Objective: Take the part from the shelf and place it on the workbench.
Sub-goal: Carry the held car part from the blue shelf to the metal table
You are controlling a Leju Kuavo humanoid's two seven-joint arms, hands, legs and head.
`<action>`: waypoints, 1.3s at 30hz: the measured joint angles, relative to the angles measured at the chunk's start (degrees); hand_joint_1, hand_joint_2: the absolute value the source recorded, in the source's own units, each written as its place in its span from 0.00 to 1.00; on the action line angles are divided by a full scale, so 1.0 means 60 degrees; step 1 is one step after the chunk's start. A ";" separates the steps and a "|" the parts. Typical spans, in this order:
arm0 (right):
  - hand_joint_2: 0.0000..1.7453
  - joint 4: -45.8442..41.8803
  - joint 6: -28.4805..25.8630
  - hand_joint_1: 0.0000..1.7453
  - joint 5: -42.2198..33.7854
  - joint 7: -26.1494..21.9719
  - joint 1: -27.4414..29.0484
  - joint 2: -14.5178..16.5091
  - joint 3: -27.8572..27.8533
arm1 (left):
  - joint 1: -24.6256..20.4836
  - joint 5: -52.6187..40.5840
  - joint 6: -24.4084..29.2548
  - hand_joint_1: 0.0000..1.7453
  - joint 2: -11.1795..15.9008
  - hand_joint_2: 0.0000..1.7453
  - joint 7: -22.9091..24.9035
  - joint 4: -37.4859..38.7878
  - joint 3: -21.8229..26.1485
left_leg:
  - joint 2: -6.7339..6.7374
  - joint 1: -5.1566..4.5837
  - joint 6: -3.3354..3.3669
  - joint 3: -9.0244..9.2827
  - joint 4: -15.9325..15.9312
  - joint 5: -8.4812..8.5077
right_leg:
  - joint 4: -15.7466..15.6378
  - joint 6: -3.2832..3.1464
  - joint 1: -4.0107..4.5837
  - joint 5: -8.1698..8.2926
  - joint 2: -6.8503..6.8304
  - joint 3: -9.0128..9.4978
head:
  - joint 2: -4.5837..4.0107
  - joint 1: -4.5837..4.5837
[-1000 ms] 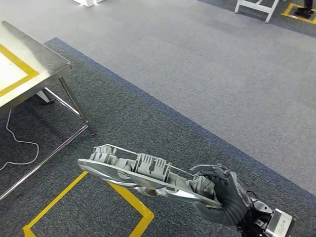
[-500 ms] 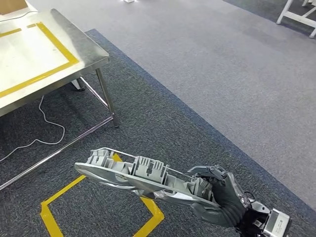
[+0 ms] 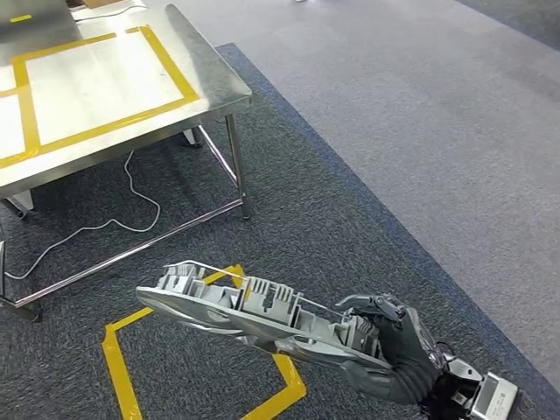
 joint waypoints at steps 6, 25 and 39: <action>1.00 0.0001 -0.0586 1.00 0.0624 -0.0154 0.0017 0.0084 -0.0002 | -0.0188 -0.0696 0.0239 0.00 0.0105 1.00 0.0455 -0.0007 -0.0206 | 0.1135 -0.0007 -0.0242 -0.1167 0.2501 -0.1107 | -0.0126 -0.0156 -0.0004 -0.0195 -0.0737 0.0192 | 0.0000 -0.0112; 1.00 0.0009 -0.2908 1.00 0.1489 0.0110 -0.0887 0.0689 0.0434 | -0.1678 -0.2186 -0.0047 0.00 0.0930 1.00 0.1026 0.1086 -0.3941 | 0.0970 0.0001 0.0342 0.2033 -0.0334 -0.1571 | 0.1494 0.0240 0.0037 -0.0416 -0.0561 -0.2166 | -0.0002 -0.0013; 1.00 0.0011 -0.2969 1.00 0.1482 0.0112 -0.0916 0.0700 0.0537 | -0.1909 -0.2138 -0.0097 0.00 0.0948 1.00 0.1014 0.1420 -0.4316 | 0.1135 0.0000 -0.0081 -0.0249 0.1458 -0.2446 | -0.0847 -0.0221 0.0096 -0.0318 -0.0507 0.1210 | 0.0004 -0.0054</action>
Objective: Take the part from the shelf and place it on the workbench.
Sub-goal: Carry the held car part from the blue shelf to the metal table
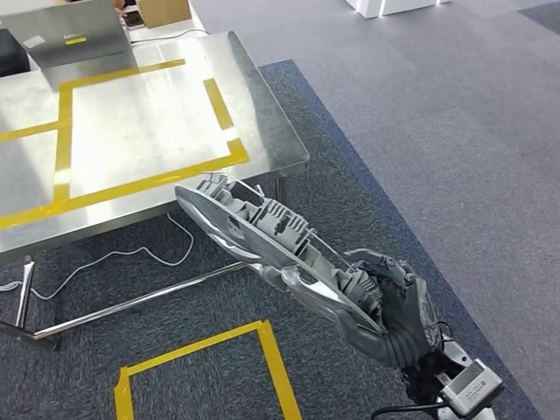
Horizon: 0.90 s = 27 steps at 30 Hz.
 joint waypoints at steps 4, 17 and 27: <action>1.00 0.0071 -0.0012 1.00 -0.0009 0.0001 0.0021 0.0002 0.0019 | 0.0141 0.0009 -0.0002 0.00 -0.0010 1.00 0.0006 0.0101 -0.0126 | 0.0088 -0.0100 0.0177 -0.0720 -0.1517 0.3243 | -0.0162 0.0186 0.0000 -0.0768 0.0088 0.0792 | -0.0006 0.0000; 1.00 0.0047 0.0434 1.00 0.0267 -0.0245 -0.0343 -0.0034 0.0269 | -0.0238 0.0155 -0.0349 0.00 -0.0066 1.00 -0.0288 0.0363 -0.0436 | -0.0253 -0.0109 0.0543 0.2283 -0.2319 0.1369 | 0.1548 0.0350 0.0006 -0.0094 0.0269 -0.2890 | -0.0006 0.0065; 1.00 -0.0063 0.0852 1.00 0.0701 -0.0401 -0.0800 -0.0226 0.0672 | -0.0732 0.0187 -0.0201 0.00 0.0037 1.00 -0.0396 0.0487 -0.0985 | -0.0045 0.0010 -0.0030 0.0901 0.0412 0.0565 | 0.0579 -0.0142 0.0033 0.1099 -0.0089 -0.1907 | -0.0004 0.0003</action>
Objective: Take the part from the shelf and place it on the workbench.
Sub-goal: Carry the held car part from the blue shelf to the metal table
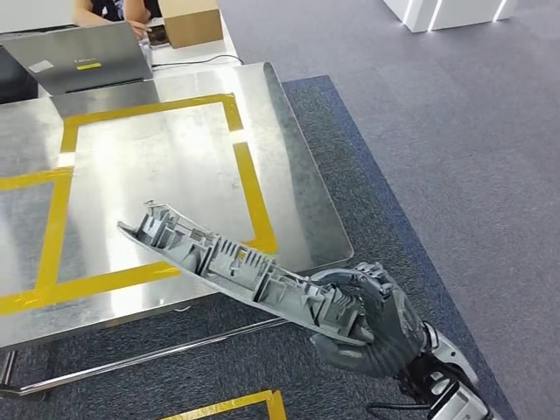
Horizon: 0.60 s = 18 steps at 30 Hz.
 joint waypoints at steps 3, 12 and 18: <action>1.00 0.0000 0.0027 1.00 0.0025 -0.0007 -0.0043 -0.0015 0.0036 | -0.0007 0.0027 0.0056 0.00 0.0052 1.00 -0.0041 0.0001 -0.0116 | 0.0084 0.0083 -0.0141 -0.0516 -0.0286 -0.0106 | 0.0013 0.0094 -0.0066 -0.0370 -0.0224 0.0448 | 0.0000 0.0002; 1.00 -0.0062 0.0081 1.00 0.0050 -0.0027 -0.0121 -0.0074 0.0187 | -0.0113 0.0090 0.0122 0.00 0.0084 1.00 -0.0096 0.0005 -0.0293 | 0.0428 0.0048 0.0290 -0.0491 -0.1931 0.1692 | 0.0476 0.0619 -0.0074 -0.1306 -0.0474 0.0839 | 0.0000 0.0025; 1.00 -0.0080 0.0081 1.00 0.0056 -0.0036 -0.0123 -0.0122 0.0252 | -0.0160 0.0116 0.0211 0.00 0.0100 1.00 -0.0146 0.0005 -0.0405 | -0.0247 -0.0104 0.0448 -0.0456 -0.1929 0.1669 | 0.2787 0.0438 0.0014 -0.1969 0.0075 -0.0481 | 0.0000 0.0064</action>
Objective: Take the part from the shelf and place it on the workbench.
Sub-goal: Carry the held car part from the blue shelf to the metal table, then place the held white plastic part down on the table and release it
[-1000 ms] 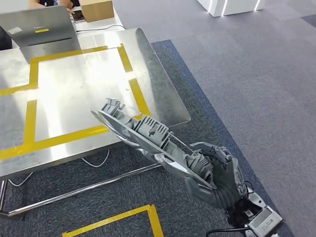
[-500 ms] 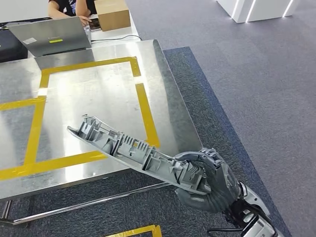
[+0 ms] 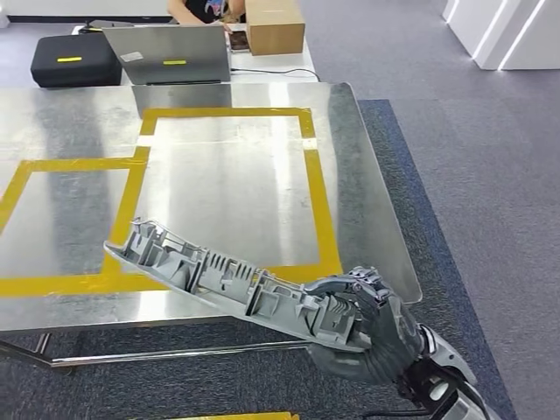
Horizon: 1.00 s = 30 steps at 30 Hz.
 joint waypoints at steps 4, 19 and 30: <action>1.00 -0.0044 0.0010 1.00 0.0022 -0.0002 -0.0040 -0.0023 0.0008 | -0.0053 0.0037 0.0022 0.00 0.0004 1.00 -0.0083 -0.0019 -0.0065 | -0.0481 -0.0060 0.0012 0.0025 0.0002 -0.0024 | -0.2130 -0.0542 0.0153 0.1266 0.0702 0.0799 | 0.0000 -0.0018; 1.00 0.0157 0.0080 1.00 0.0108 0.1505 -0.0611 0.0153 0.0239 | -0.0284 0.0432 0.0023 0.00 0.0114 1.00 -0.0250 -0.0033 -0.0543 | 0.0374 0.0244 -0.0634 -0.0046 0.0131 0.0009 | -0.2620 -0.0328 0.0011 0.1210 -0.0267 0.1178 | 0.0000 -0.0071; 1.00 0.0361 0.0033 1.00 0.0111 0.1581 -0.0823 0.0295 0.0443 | -0.0362 0.0444 0.0023 0.00 0.0104 1.00 -0.0260 -0.0029 -0.0759 | 0.0356 0.0137 -0.0404 -0.0008 -0.0041 0.0026 | -0.2622 -0.0232 -0.0017 0.1246 -0.0242 0.1135 | 0.0000 -0.0060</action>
